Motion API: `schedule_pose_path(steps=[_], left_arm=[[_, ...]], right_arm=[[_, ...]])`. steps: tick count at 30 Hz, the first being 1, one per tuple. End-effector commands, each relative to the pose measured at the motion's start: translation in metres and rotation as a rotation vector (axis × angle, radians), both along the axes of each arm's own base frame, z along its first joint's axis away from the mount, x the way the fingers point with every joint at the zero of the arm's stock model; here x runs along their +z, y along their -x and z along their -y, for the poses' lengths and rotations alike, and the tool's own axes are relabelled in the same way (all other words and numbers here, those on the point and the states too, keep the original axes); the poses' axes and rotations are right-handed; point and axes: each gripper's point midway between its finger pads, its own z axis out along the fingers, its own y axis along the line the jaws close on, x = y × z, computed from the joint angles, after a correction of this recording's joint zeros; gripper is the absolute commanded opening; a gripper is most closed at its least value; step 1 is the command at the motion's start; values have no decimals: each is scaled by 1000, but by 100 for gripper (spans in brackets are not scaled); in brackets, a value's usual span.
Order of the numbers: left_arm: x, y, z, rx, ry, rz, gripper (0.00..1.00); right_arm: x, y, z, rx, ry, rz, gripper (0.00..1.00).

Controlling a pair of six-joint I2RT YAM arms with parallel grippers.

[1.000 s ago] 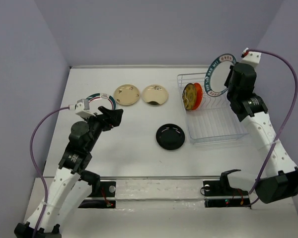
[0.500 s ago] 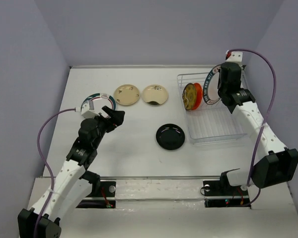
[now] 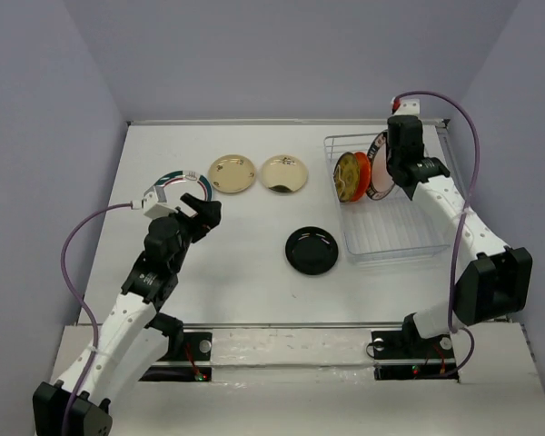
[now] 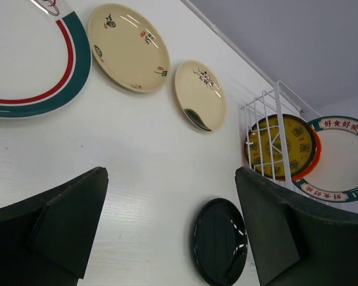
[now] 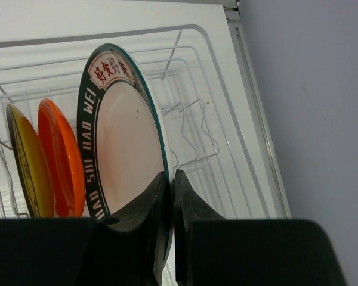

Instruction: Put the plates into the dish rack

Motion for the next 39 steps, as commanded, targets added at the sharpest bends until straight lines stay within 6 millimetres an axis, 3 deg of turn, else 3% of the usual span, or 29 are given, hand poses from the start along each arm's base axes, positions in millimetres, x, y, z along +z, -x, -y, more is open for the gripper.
schedule_pose_path(steps=[1, 5, 11, 14, 15, 18, 21, 26, 33, 35, 36, 39], left_arm=[[2, -7, -15, 93, -2, 18, 99], [-14, -17, -19, 151, 49, -25, 99], [-38, -26, -39, 268, 66, -139, 99], [-48, -29, -50, 305, 100, -169, 99], [-53, -30, -54, 318, 100, -185, 99], [-65, -31, -79, 397, 90, -229, 99], [-79, -28, -104, 483, 90, -260, 98], [-84, -36, -120, 561, 143, -269, 91], [-100, -53, -126, 588, 183, -320, 92], [-108, -54, -125, 588, 183, -347, 93], [-111, -54, -124, 582, 182, -353, 93], [-127, -50, -126, 587, 172, -394, 91]], right_arm=[[40, -15, -19, 65, 54, 82, 7], [23, -20, -42, 109, 43, 49, 7], [-6, -16, -45, 75, 5, 10, 15], [-12, -15, -46, 64, -18, 8, 25], [-12, -15, -45, 60, -19, 7, 37], [-1, -10, -42, 45, -17, 15, 62], [13, -4, -44, 51, -58, 27, 80], [36, 16, -44, 62, -126, 80, 84], [58, 53, -61, 175, -293, 157, 85], [57, 63, -70, 226, -356, 172, 85], [73, 72, -75, 269, -400, 227, 85], [89, 93, -109, 441, -581, 298, 85]])
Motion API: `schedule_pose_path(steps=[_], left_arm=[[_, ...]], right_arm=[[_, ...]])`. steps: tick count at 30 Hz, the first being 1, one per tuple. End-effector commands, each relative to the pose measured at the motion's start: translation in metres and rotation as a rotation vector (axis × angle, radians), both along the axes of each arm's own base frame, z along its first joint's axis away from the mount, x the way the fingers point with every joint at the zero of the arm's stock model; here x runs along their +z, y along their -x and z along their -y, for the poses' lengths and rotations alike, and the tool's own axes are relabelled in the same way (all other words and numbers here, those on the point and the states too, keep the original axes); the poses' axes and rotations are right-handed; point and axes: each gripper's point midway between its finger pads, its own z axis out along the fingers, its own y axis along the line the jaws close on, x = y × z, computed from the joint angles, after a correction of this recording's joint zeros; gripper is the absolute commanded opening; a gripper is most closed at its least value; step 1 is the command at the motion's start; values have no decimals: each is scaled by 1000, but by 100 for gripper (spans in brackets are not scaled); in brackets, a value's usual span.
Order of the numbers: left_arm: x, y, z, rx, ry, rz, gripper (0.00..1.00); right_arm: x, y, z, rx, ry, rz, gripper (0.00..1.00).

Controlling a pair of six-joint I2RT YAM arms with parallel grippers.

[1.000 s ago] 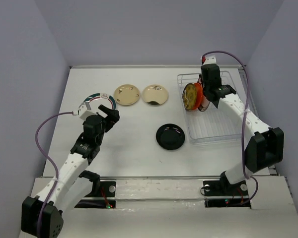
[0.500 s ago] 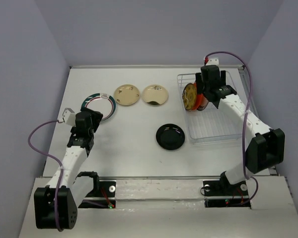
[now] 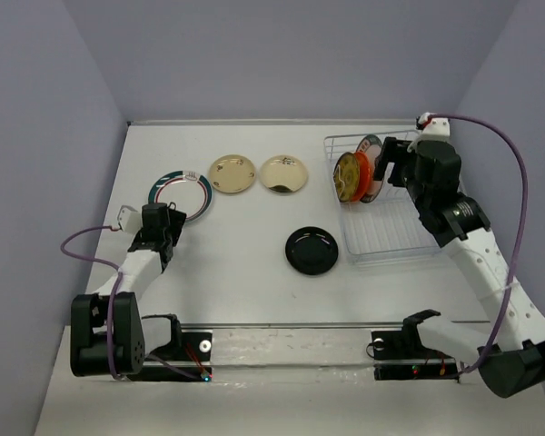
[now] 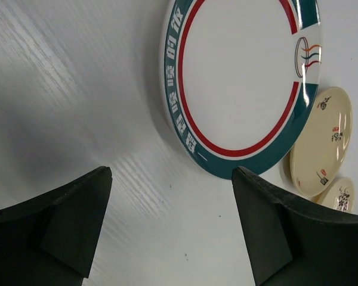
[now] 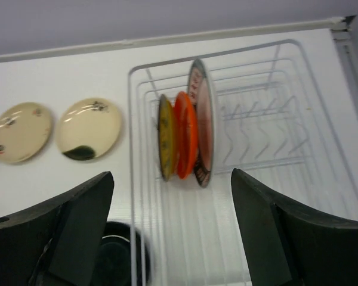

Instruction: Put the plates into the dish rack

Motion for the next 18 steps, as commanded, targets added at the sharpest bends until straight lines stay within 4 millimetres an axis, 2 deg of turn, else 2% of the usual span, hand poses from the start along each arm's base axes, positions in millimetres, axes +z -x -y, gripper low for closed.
schedule_pose_path(steps=[1, 2, 9, 14, 18], left_arm=[[11, -16, -6, 31, 5, 58, 91], [11, -16, -8, 39, 11, 64, 91], [1, -27, -6, 39, 39, 47, 90], [-14, -30, -6, 55, 53, 28, 88], [-21, -41, -7, 60, 62, 42, 81]], right_arm=[[23, 24, -53, 261, -237, 121, 85], [25, 32, -58, 294, -267, 131, 85], [27, 50, -65, 362, -294, 142, 85], [21, 50, -64, 367, -279, 144, 85], [13, 49, -68, 385, -279, 126, 85]])
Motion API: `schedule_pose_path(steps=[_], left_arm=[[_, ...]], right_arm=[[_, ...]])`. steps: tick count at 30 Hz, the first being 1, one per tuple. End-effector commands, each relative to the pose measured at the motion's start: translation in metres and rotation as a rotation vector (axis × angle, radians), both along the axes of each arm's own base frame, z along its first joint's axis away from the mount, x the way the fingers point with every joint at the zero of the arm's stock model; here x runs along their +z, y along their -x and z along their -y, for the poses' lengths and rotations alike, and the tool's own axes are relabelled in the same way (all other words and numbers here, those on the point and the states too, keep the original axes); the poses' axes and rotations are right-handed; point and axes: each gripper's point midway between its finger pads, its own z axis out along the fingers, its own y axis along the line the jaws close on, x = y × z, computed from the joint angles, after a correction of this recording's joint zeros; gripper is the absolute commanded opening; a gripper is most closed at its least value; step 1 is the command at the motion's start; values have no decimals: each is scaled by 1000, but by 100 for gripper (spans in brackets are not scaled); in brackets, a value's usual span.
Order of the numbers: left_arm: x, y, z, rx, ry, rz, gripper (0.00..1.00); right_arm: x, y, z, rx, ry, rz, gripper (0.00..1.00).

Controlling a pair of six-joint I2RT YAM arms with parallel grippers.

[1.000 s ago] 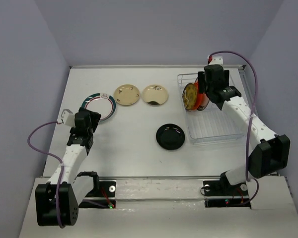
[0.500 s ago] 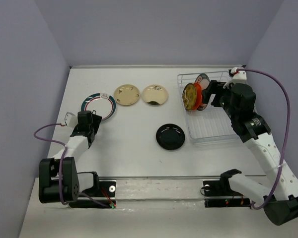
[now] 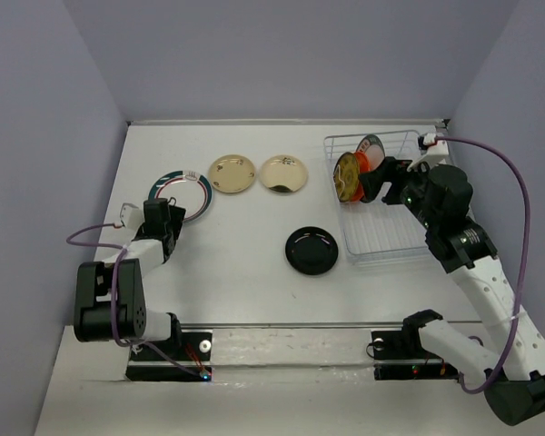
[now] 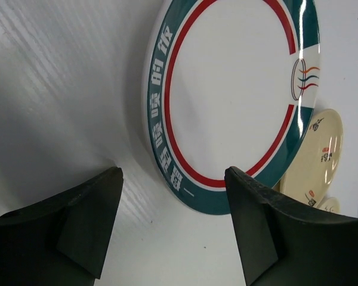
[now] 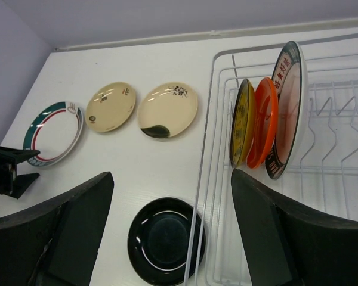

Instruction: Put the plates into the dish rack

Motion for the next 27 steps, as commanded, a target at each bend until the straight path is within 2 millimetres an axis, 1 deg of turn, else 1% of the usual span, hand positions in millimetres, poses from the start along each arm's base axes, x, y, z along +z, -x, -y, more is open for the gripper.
schedule_pose_path(steps=[1, 3, 4, 5, 6, 7, 9, 10, 12, 13, 15, 16, 17, 19, 20, 21, 22, 23, 24, 26, 27], left_arm=[[-2, -15, -5, 29, 3, 21, 78], [-4, -20, -7, 37, 3, 16, 75], [-10, -20, -8, 49, 6, -3, 74], [-14, -19, -9, 51, 4, -15, 70], [-16, -18, -10, 59, -3, -23, 64], [-15, -17, -13, 68, -16, -22, 49], [-12, -18, -17, 80, -26, -4, 37], [-11, -16, -18, 85, -21, 2, 27], [-7, -17, -18, 88, -13, 24, 18], [-3, -18, -17, 89, -10, 39, 6], [1, -16, -19, 90, -14, 50, 5], [13, -16, -20, 90, -24, 82, 5], [24, -11, -22, 97, -36, 113, 5], [38, -5, -24, 102, -49, 150, 5], [42, 2, -24, 98, -60, 157, 6], [49, 6, -24, 93, -71, 171, 6], [75, 10, -25, 82, -97, 238, 6], [82, 15, -25, 74, -113, 245, 6], [109, 20, -25, 64, -132, 318, 6], [132, 27, -20, 14, -169, 369, 6], [155, 33, -16, -8, -179, 440, 6]], right_arm=[[9, 0, -11, 52, -28, 52, 85], [6, 1, -12, 58, -34, 48, 84], [6, 0, -9, 39, -27, 50, 84], [7, 0, -8, 40, -23, 53, 84], [9, -1, -4, 14, -15, 63, 84], [10, -1, -1, 8, 2, 61, 84], [15, 2, 0, 11, 10, 61, 84], [24, 4, -1, 17, 2, 77, 84], [32, 9, -5, 47, -14, 88, 84], [36, 12, -7, 59, -23, 95, 84], [43, 18, -10, 84, -45, 107, 84], [44, 20, -11, 90, -49, 109, 84], [44, 21, -13, 101, -57, 103, 84], [44, 23, -17, 123, -67, 93, 84], [46, 22, -21, 136, -81, 87, 84], [45, 24, -27, 170, -90, 76, 84], [48, 23, -31, 190, -107, 77, 84], [47, 23, -40, 232, -119, 63, 85], [47, 23, -44, 256, -128, 57, 85], [48, 25, -55, 310, -163, 42, 85], [49, 24, -62, 337, -178, 46, 85]])
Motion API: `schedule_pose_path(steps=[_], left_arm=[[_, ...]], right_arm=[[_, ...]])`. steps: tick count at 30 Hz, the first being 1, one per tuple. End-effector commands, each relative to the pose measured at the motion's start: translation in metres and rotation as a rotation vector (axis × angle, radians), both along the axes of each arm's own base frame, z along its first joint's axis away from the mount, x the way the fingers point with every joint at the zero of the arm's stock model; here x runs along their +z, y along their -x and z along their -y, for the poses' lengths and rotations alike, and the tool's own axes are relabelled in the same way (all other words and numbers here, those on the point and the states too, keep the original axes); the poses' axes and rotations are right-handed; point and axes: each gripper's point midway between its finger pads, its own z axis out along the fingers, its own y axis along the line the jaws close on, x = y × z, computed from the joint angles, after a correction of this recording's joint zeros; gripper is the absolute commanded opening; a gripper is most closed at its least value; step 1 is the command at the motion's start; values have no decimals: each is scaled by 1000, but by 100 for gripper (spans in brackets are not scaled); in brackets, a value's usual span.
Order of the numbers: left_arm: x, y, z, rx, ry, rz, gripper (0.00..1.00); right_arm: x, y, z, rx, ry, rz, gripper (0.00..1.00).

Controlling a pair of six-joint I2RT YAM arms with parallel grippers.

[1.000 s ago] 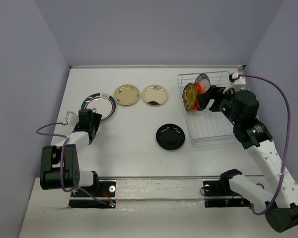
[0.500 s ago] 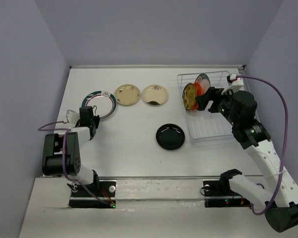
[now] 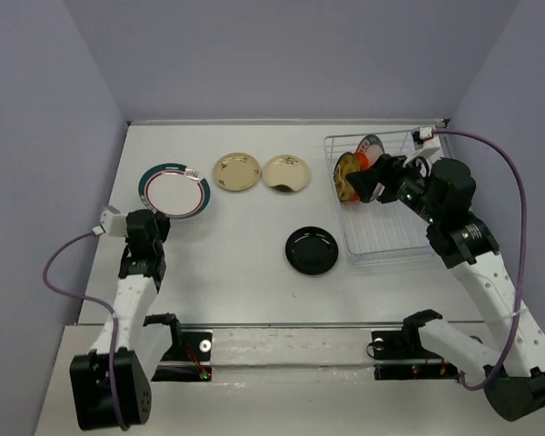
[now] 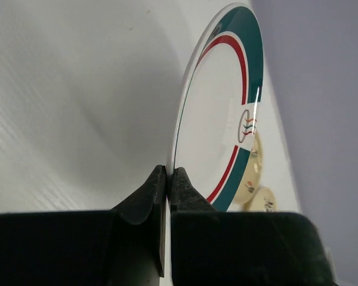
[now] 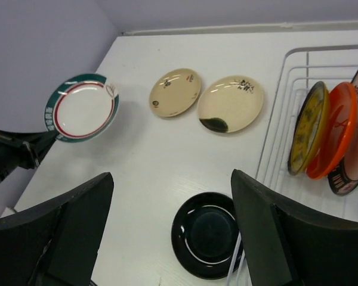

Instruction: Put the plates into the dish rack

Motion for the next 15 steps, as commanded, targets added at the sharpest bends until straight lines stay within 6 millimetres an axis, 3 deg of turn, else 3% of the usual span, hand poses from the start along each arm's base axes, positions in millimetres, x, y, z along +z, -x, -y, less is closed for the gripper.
schedule_pose_path(steps=[1, 4, 5, 7, 8, 15], left_arm=[[93, 6, 6, -76, -113, 264, 6], [123, 10, 39, -259, -103, 360, 6], [133, 12, 62, -385, -78, 393, 6], [150, 14, 85, -509, -68, 457, 6], [164, 20, 107, -629, -67, 511, 6], [211, 55, 180, -950, -15, 659, 6]], right_arm=[[24, 9, -33, 166, -101, 22, 86], [22, 12, -58, 259, -133, -4, 86], [20, 12, -64, 275, -138, -15, 86], [22, 12, -77, 310, -142, -12, 87], [20, 11, -88, 340, -146, -24, 87], [13, -7, -113, 395, -156, -78, 92]])
